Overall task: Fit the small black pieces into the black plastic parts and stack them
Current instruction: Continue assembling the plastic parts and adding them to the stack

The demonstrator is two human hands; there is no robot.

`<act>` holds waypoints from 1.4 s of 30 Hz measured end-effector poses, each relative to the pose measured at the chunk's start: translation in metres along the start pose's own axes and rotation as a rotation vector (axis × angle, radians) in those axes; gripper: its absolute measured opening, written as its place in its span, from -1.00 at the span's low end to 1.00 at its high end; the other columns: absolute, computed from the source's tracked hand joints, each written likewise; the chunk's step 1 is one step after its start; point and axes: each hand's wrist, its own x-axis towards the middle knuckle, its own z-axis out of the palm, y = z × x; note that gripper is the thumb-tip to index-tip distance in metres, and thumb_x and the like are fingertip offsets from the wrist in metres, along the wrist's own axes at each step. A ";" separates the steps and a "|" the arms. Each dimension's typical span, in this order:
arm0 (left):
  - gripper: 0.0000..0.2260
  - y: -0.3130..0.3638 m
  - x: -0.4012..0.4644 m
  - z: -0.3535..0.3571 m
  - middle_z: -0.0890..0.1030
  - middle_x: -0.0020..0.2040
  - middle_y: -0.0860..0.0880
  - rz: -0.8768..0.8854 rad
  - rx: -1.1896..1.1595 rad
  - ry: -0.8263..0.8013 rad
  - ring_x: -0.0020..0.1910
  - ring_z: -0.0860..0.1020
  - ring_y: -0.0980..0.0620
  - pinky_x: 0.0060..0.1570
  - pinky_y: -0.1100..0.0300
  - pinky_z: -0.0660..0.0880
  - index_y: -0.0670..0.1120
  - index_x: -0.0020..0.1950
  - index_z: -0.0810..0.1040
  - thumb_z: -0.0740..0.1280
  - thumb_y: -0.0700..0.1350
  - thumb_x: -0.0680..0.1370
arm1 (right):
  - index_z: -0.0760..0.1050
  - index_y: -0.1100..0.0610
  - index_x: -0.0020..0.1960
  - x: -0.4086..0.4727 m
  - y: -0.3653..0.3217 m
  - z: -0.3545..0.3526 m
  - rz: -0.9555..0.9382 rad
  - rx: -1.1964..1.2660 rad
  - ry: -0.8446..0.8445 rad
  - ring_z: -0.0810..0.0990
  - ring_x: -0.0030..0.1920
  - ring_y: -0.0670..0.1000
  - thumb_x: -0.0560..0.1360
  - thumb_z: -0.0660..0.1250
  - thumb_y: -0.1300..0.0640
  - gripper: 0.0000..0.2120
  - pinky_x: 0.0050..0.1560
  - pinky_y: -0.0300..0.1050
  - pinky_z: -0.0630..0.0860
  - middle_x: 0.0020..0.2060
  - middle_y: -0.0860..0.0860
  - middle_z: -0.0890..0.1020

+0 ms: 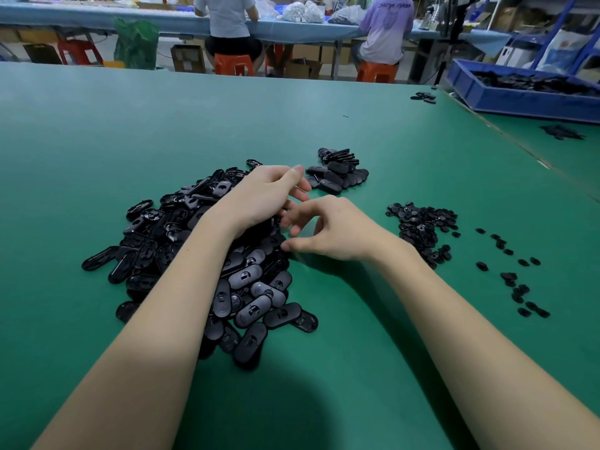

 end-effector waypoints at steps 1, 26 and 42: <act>-0.66 0.000 0.000 0.000 0.69 -0.02 -0.08 -0.002 0.007 -0.003 -0.20 0.61 0.04 -0.19 0.24 0.57 -0.11 0.01 0.62 0.14 0.05 0.71 | 0.64 -0.11 -0.04 0.001 -0.001 0.004 0.000 -0.012 0.004 0.51 -0.35 -0.36 0.41 0.59 -0.04 -0.82 -0.17 -0.28 0.40 -0.21 -0.19 0.66; -0.83 0.008 -0.008 0.011 0.74 -0.07 -0.03 -0.008 -0.051 -0.164 -0.05 0.70 0.05 -0.10 0.27 0.57 -0.07 0.12 0.61 0.45 -0.16 0.54 | 0.63 -0.01 0.06 -0.019 0.022 -0.057 0.180 0.404 0.109 0.46 -0.37 -0.11 0.52 0.46 0.22 -0.82 -0.38 -0.35 0.39 -0.21 -0.08 0.72; -0.88 0.012 -0.009 0.020 0.73 -0.08 -0.08 -0.069 -0.061 -0.027 -0.22 0.62 0.15 -0.26 0.37 0.49 0.02 -0.01 0.69 0.42 -0.19 0.54 | 0.66 -0.11 -0.05 -0.035 0.061 -0.090 0.576 -0.154 0.499 0.61 0.03 -0.02 0.52 0.35 0.01 -0.89 -0.01 -0.08 0.53 -0.09 -0.18 0.70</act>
